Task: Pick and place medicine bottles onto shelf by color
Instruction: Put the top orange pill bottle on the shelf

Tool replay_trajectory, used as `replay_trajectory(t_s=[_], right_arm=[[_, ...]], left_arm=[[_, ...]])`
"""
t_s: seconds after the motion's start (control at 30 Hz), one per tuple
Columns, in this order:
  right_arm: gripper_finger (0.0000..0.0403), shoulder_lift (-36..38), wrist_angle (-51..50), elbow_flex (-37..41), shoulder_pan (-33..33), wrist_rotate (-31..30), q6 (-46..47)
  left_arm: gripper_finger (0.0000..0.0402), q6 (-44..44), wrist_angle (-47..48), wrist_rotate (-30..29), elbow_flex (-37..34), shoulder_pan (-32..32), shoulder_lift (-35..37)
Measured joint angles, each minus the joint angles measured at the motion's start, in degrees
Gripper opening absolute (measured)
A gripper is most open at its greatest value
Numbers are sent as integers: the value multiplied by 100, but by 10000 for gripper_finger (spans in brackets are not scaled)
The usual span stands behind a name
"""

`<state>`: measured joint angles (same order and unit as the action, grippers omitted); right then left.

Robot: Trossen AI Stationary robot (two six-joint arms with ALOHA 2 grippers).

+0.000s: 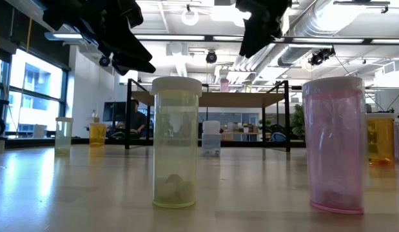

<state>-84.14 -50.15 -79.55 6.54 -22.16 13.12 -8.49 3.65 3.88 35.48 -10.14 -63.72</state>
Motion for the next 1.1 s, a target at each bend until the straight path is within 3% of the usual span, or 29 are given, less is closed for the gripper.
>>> replay_trajectory(t_s=[0.27,0.4,0.6,0.83,1.1], right_arm=[[183,258,33,905,-1209,-853,1012],[183,387,65,1317,-1712,-1348,1598],[183,603,1,1830,-2250,-1788,2525],[183,784,-56,2168,-2509,-2002,3111],[183,776,-37,2234,-2509,-2005,3190]], left_arm=[[215,14,-3,-50,0,-1,0],[239,-5,152,-673,4,3,0],[282,-319,1310,-1408,403,-1,-2],[290,-539,2958,-1296,1136,5,-2],[287,-1100,4441,-1601,1268,8,187]])
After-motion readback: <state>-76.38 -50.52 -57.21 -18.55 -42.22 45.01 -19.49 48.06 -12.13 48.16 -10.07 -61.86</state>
